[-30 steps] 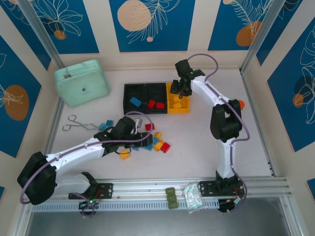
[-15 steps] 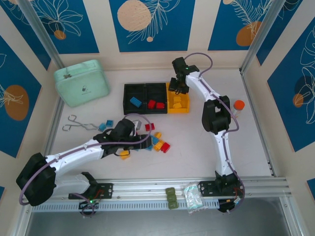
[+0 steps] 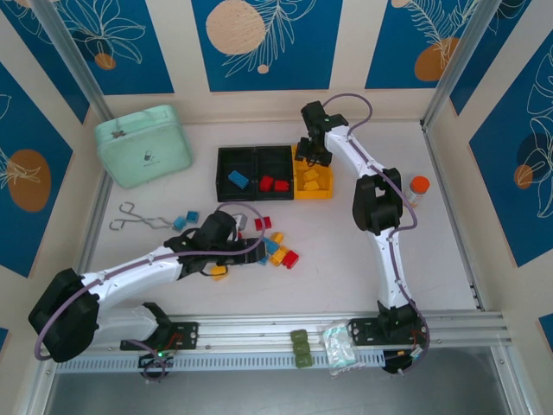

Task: Sort the legos into containers by color
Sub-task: Place the lego in the container, then pick up the lego from the middle-left of the table.

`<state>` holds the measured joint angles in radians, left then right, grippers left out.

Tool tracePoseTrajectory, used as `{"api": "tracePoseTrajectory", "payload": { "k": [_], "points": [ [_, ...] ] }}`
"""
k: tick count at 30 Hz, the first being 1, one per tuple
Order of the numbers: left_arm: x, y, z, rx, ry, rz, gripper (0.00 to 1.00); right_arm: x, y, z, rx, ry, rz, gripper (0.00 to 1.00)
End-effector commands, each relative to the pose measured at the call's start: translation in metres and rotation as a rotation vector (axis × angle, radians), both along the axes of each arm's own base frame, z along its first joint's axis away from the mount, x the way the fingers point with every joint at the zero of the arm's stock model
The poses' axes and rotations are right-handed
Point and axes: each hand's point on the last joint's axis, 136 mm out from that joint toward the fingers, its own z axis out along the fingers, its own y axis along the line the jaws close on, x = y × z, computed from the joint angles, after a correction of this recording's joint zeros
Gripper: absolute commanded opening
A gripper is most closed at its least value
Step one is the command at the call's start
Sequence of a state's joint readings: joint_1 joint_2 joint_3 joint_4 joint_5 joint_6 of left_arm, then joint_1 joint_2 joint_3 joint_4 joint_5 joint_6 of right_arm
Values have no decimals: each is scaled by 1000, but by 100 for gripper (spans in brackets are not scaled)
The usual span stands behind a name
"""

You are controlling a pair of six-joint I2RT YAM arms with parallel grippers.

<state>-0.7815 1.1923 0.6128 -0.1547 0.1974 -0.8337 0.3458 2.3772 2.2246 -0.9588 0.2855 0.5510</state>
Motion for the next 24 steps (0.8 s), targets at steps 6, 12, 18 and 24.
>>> {"api": "tracePoseTrajectory", "payload": {
  "k": [6,12,18,24],
  "points": [
    [-2,6,10,0,-32,22,66,-16,8,39,25,-66,19,59],
    [-6,24,8,58,-21,73,66,-40,11,70,47,-137,46,58],
    [-11,43,5,111,-14,118,66,-66,12,91,72,-174,76,59],
    [-16,59,10,145,-10,157,66,-95,17,102,106,-197,117,59]
  ]
}}
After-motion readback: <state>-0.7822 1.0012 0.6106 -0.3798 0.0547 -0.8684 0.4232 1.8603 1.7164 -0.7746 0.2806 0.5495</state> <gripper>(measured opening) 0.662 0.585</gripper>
